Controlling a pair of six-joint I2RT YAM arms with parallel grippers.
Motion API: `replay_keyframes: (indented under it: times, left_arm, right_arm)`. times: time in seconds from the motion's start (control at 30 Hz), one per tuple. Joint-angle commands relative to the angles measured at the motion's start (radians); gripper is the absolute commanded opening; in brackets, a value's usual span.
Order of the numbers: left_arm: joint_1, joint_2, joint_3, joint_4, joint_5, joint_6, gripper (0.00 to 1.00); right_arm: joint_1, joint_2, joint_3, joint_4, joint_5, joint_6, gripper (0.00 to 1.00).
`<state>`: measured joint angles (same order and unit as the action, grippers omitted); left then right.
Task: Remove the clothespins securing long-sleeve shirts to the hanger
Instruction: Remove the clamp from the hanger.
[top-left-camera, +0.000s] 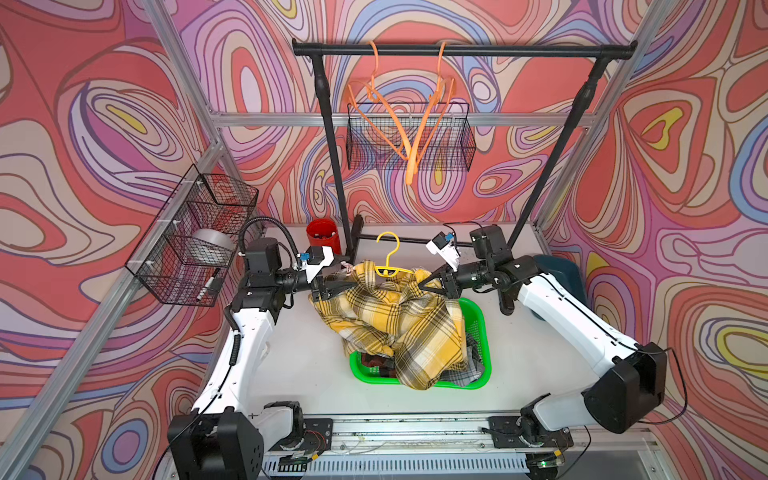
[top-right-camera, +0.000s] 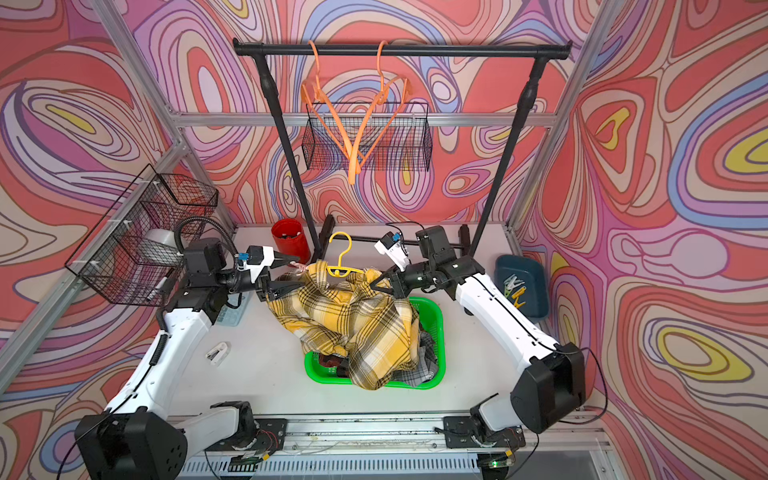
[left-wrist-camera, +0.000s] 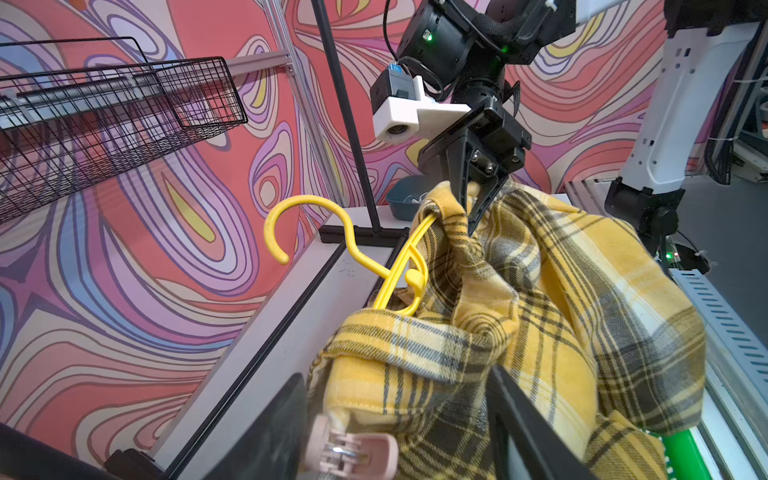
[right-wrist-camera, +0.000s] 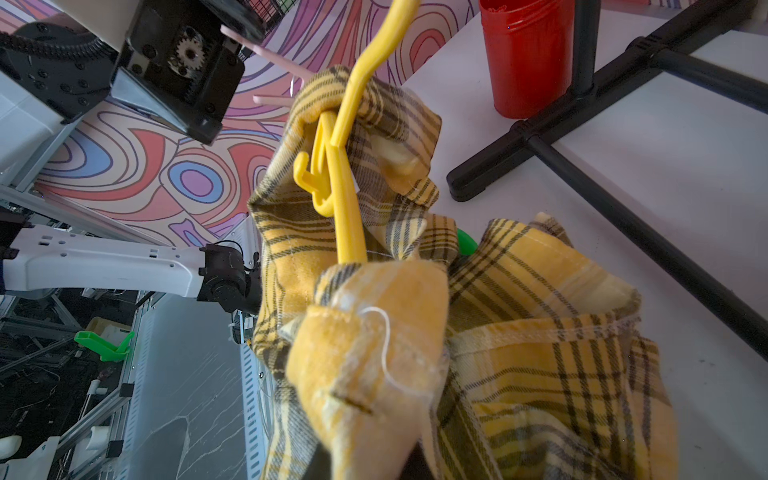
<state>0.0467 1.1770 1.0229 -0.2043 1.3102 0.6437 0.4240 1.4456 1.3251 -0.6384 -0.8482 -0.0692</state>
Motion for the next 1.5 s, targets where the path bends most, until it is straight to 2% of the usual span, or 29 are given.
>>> replay_keyframes:
  times: [0.0,0.1,0.3,0.6,0.7,0.77,0.8,0.97,1.07,1.2,1.3,1.33,1.4,1.47]
  left_arm:
    - [0.002,0.012,-0.004,0.028,0.012,0.024,0.62]
    - [-0.007,0.016,-0.006,0.035,0.012,0.022,0.6]
    - [-0.021,0.035,-0.007,0.044,-0.014,0.025,0.48]
    - [-0.048,0.043,-0.003,0.008,-0.082,0.07,0.36]
    - [-0.05,0.042,-0.003,0.02,-0.106,0.062,0.25]
    - [-0.05,0.042,0.0,0.037,-0.105,0.038,0.08]
    - [-0.051,0.041,0.002,0.05,-0.106,0.02,0.0]
    - [-0.049,0.037,0.002,0.132,-0.111,-0.089,0.0]
    - [-0.05,0.018,-0.009,0.231,-0.111,-0.199,0.0]
    - [-0.05,-0.013,-0.029,0.478,-0.106,-0.461,0.0]
    - [-0.054,-0.031,-0.054,0.686,-0.173,-0.696,0.0]
    - [-0.058,-0.036,-0.056,0.712,-0.189,-0.734,0.0]
    - [-0.091,-0.058,-0.047,0.68,-0.218,-0.745,0.0]
    - [-0.153,-0.085,-0.01,0.526,-0.296,-0.687,0.0]
  right_arm:
    - [-0.005,-0.004,0.028,0.042,-0.04,0.002,0.0]
    - [-0.005,-0.006,0.031,0.042,-0.039,0.002,0.0]
    - [-0.005,-0.009,0.034,0.04,-0.041,0.003,0.0]
    - [-0.005,-0.022,0.033,0.049,-0.042,0.006,0.0]
    - [-0.005,-0.022,0.033,0.049,-0.042,0.006,0.0]
    - [-0.005,-0.022,0.033,0.047,-0.036,0.005,0.0]
    - [-0.005,-0.02,0.034,0.045,-0.033,0.005,0.0]
    - [-0.005,-0.022,0.026,0.036,-0.004,0.006,0.0]
    - [-0.006,-0.022,0.009,0.019,0.023,0.008,0.0]
    - [-0.005,-0.029,-0.05,0.014,0.075,0.035,0.0]
    - [-0.003,-0.058,-0.137,0.051,0.098,0.083,0.0]
    - [-0.002,-0.072,-0.169,0.069,0.106,0.106,0.0]
    - [0.004,-0.1,-0.237,0.104,0.136,0.152,0.0]
    - [0.016,-0.126,-0.29,0.128,0.172,0.195,0.0]
